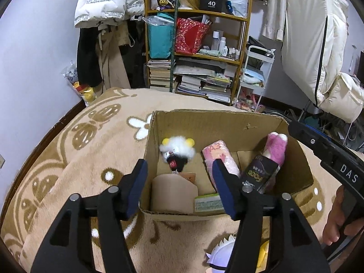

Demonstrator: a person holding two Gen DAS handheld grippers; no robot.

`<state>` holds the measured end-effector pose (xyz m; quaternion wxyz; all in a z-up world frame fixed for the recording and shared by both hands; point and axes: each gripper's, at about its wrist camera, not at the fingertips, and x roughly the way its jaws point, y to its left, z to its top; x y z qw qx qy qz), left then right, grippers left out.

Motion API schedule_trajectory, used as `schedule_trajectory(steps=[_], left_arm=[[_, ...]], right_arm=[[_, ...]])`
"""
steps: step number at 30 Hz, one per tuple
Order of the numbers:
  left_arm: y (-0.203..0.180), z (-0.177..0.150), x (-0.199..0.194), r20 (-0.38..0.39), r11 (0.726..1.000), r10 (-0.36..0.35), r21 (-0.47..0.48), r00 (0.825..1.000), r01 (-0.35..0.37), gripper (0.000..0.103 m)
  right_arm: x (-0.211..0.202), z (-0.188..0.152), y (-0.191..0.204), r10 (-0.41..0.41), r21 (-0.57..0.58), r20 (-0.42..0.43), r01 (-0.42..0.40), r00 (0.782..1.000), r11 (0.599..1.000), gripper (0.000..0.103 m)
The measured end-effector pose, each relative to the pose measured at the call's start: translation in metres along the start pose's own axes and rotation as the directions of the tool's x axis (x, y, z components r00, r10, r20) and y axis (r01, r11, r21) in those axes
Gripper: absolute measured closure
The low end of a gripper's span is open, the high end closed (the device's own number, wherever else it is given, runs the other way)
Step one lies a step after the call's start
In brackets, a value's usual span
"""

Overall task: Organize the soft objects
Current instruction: 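Open both grippers to drop the plush and tissue pack into the box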

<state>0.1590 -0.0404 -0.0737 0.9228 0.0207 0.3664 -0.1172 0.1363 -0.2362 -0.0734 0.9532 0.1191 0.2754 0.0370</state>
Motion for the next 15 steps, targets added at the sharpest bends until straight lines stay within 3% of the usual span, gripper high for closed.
schedule_trajectory(steps=[2, 7, 9, 15], left_arm=[[0.001, -0.001, -0.003, 0.002, 1.000, 0.005, -0.007, 1.000, -0.005, 0.037], [0.001, -0.004, -0.013, -0.009, 1.000, 0.025, -0.004, 1.000, -0.025, 0.025], [0.001, -0.006, -0.018, -0.017, 0.999, 0.040, -0.002, 0.999, -0.040, 0.021], [-0.004, -0.010, -0.031, -0.042, 0.997, 0.072, 0.027, 0.997, -0.070, 0.008]], right_arm=[[-0.001, 0.000, -0.001, 0.003, 0.008, -0.006, -0.003, 1.000, 1.000, 0.051], [-0.012, 0.000, -0.004, -0.011, 0.034, -0.012, 0.012, 1.000, 0.999, 0.034], [-0.015, 0.001, -0.004, -0.022, 0.038, -0.023, 0.023, 0.999, 0.999, 0.021], [-0.028, -0.001, -0.009, -0.039, 0.067, -0.040, 0.042, 0.998, 0.997, 0.004]])
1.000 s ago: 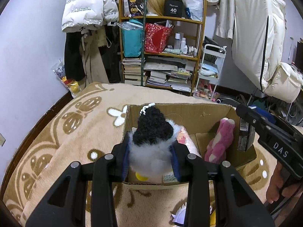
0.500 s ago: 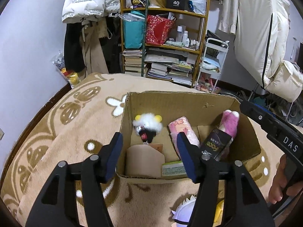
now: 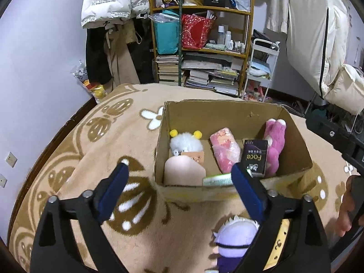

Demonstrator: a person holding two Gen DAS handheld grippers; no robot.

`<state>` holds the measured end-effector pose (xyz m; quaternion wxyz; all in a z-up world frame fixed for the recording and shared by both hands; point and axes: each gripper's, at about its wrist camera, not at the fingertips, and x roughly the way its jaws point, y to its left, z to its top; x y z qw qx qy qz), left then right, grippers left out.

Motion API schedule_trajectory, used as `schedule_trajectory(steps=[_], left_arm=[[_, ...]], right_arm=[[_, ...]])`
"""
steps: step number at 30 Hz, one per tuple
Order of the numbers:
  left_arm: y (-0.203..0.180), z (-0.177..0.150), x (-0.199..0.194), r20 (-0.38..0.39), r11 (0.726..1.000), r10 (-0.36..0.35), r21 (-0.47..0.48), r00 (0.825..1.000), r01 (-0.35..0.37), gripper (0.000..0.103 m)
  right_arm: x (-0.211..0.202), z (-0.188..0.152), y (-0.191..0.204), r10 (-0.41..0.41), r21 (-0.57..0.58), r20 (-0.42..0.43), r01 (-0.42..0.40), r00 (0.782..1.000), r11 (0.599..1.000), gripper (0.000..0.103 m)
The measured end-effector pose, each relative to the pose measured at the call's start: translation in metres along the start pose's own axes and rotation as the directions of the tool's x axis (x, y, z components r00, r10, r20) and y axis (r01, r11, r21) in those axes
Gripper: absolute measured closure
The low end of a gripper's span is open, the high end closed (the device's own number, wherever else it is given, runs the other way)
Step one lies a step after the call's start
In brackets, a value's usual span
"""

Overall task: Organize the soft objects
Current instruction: 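Open both grippers to drop the plush and tissue pack into the box, then lower left gripper onto the white-haired plush while right gripper reaches the yellow dog plush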

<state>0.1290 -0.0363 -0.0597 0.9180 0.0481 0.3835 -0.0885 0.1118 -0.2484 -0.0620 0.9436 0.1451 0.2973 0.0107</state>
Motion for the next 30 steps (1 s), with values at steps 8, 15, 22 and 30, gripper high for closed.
schedule_trajectory(steps=[8, 15, 22, 30], left_arm=[[-0.003, -0.012, -0.017, -0.033, 1.000, 0.010, 0.025, 0.999, -0.010, 0.005], [-0.011, -0.023, -0.029, -0.093, 0.997, -0.003, 0.074, 0.996, 0.010, 0.005], [-0.021, -0.033, -0.027, -0.157, 0.994, -0.018, 0.102, 0.987, 0.034, 0.005], [-0.029, -0.045, -0.011, -0.238, 0.989, -0.034, 0.130, 0.971, 0.067, 0.005]], right_arm=[[-0.024, -0.006, -0.009, -0.010, 0.058, -0.009, 0.011, 1.000, 0.998, 0.000], [-0.036, -0.018, -0.016, -0.037, 0.092, -0.054, 0.042, 0.998, 0.995, 0.000], [-0.043, -0.032, -0.019, -0.054, 0.113, -0.114, 0.067, 0.992, 0.991, 0.000], [-0.044, -0.052, -0.026, -0.068, 0.135, -0.204, 0.097, 0.977, 0.986, 0.000]])
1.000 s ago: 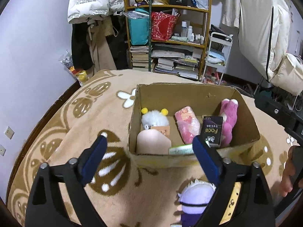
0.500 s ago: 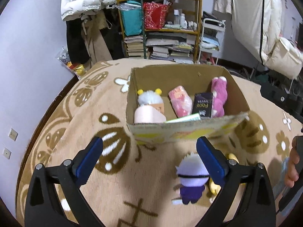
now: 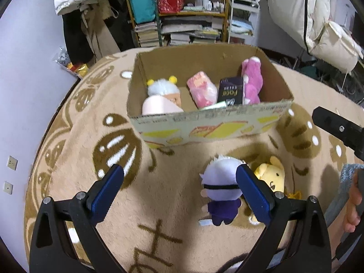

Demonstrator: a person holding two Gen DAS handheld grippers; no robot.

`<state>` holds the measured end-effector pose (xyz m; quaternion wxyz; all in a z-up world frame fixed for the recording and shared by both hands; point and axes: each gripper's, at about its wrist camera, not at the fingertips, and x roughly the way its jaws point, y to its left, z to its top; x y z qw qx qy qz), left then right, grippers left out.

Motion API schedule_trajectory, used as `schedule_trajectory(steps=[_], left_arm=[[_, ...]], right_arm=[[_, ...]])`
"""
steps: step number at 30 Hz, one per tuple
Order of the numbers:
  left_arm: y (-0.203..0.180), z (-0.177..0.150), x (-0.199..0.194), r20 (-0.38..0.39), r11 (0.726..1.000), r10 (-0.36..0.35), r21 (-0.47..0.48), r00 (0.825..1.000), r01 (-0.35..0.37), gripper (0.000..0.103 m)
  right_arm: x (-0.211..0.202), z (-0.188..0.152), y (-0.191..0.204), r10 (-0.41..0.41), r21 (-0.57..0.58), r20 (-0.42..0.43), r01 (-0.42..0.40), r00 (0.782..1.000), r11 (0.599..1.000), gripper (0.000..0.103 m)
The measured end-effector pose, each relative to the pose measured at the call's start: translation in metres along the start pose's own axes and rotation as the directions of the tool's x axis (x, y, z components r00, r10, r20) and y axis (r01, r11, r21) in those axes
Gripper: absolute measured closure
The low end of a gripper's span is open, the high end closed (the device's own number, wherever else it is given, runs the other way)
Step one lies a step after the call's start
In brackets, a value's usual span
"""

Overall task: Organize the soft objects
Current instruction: 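Lower left gripper onto the white-haired plush while right gripper reaches the yellow dog plush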

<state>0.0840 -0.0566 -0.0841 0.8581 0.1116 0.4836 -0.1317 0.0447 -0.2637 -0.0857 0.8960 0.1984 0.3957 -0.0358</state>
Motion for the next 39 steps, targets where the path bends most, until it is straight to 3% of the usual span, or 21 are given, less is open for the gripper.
schedule_trajectory(steps=[18, 31, 39], left_arm=[[-0.022, -0.011, 0.037, -0.110, 0.996, -0.037, 0.076, 0.993, 0.045, 0.005], [-0.033, -0.017, 0.053, -0.161, 0.992, -0.058, 0.104, 0.985, 0.076, 0.005], [-0.036, -0.019, 0.063, -0.184, 0.991, -0.055, 0.108, 0.981, 0.075, 0.005]], right_arm=[[0.041, -0.025, -0.014, -0.045, 0.039, -0.200, 0.054, 0.979, 0.998, 0.000], [0.072, -0.039, -0.019, -0.010, 0.066, -0.355, 0.035, 0.935, 0.997, 0.000], [0.080, -0.046, -0.020, 0.010, 0.083, -0.400, 0.026, 0.917, 0.996, 0.000]])
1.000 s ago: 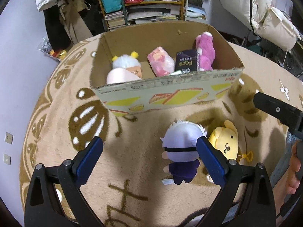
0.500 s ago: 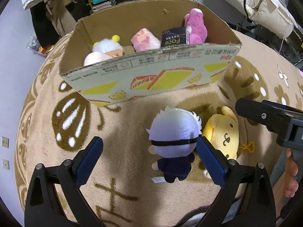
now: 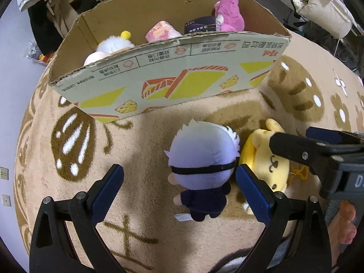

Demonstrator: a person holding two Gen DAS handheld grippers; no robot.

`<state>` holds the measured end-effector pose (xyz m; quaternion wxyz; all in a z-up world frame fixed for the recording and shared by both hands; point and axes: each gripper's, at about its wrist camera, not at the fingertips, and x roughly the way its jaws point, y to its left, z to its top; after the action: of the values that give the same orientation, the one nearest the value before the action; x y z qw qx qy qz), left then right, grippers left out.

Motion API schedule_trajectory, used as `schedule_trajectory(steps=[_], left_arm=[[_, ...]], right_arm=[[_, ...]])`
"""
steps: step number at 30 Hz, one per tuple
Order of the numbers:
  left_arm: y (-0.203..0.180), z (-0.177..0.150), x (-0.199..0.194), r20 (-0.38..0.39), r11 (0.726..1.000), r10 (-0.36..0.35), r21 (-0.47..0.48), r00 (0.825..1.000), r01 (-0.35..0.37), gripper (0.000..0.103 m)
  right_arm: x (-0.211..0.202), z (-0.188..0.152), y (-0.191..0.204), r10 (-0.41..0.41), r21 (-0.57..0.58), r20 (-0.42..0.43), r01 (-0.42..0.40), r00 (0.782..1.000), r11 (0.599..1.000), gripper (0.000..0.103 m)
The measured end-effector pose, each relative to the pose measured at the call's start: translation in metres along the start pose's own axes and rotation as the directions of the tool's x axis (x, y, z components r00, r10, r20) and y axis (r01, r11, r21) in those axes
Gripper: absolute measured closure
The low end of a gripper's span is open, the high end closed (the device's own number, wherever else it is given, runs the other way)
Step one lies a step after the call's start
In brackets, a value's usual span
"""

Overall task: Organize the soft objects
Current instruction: 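Lower left gripper onto the white-haired plush while right gripper reaches the yellow dog plush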

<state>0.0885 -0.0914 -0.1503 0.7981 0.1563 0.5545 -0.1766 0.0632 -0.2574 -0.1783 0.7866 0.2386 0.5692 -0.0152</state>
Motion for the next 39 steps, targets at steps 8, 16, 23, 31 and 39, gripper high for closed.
schedule_trajectory(steps=[8, 16, 23, 31, 39], left_arm=[[-0.004, 0.000, 0.008, -0.010, 1.000, -0.006, 0.015, 1.000, 0.006, 0.005], [-0.006, 0.002, 0.024, -0.044, 0.999, -0.034, -0.007, 0.998, 0.034, 0.005], [-0.004, 0.003, 0.037, -0.063, 0.996, -0.077, -0.043, 0.995, 0.074, 0.017], [-0.015, -0.003, 0.037, -0.018, 0.993, -0.122, -0.003, 0.992, 0.122, 0.044], [0.003, -0.003, 0.014, 0.079, 0.995, -0.064, -0.071, 0.995, 0.069, 0.046]], right_arm=[[0.007, -0.003, 0.005, 0.008, -0.022, -0.035, -0.009, 0.999, 1.000, 0.003], [0.023, -0.007, 0.004, 0.029, -0.007, -0.107, -0.029, 0.994, 1.000, 0.023], [0.030, -0.011, 0.010, 0.016, -0.036, -0.130, -0.021, 0.991, 0.999, 0.036], [0.020, -0.008, 0.015, -0.002, -0.080, -0.070, -0.004, 0.998, 0.997, 0.043], [-0.005, -0.003, 0.028, -0.008, -0.161, 0.059, 0.018, 0.998, 0.987, 0.044]])
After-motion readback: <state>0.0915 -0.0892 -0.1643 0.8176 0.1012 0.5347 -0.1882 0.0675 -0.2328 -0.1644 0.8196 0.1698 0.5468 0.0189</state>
